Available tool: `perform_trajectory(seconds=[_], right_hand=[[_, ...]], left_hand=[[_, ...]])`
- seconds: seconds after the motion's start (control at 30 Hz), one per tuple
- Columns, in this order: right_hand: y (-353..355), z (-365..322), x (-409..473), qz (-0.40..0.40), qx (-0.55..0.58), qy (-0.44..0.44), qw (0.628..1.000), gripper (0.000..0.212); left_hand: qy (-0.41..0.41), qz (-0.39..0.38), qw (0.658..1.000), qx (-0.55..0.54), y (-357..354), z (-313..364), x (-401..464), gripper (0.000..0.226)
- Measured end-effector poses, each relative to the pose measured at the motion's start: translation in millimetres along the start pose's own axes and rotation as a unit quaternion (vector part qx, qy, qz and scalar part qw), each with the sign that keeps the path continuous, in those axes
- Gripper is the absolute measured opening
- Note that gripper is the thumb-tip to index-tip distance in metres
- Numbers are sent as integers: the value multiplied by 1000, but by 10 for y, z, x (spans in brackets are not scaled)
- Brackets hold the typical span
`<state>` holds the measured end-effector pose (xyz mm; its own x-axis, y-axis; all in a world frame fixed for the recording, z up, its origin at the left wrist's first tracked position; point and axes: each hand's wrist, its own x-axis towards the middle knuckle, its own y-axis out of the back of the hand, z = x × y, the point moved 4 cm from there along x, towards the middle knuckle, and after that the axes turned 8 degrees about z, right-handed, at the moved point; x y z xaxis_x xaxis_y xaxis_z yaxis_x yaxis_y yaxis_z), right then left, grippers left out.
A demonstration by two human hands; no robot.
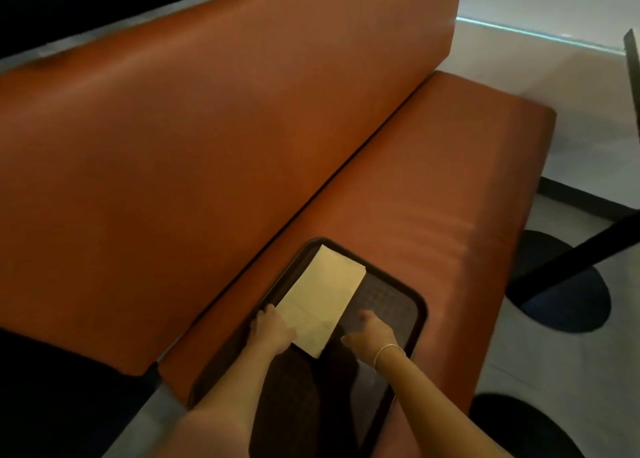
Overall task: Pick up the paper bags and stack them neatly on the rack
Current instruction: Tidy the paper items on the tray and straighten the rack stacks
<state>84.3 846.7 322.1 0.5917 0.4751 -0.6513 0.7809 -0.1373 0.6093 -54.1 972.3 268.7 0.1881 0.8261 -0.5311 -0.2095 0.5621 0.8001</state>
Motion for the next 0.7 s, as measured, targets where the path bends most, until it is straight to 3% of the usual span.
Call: perform_trajectory(seconds=[0.13,0.4,0.57,0.7], right_hand=[[-43,86,94,0,14,-13,1000,61],[-104,202,125,5,18,-17,1000,62],[-204,218,147,-3,19,-15,1000,60],[-269,294,107,-9,16,-19,1000,60]], left_hand=[[14,18,1000,10,-80,-8,71,74],[81,-23,996,29,-83,91,136,86],[85,15,994,69,-143,168,93,102],[108,9,994,21,-180,153,85,106]])
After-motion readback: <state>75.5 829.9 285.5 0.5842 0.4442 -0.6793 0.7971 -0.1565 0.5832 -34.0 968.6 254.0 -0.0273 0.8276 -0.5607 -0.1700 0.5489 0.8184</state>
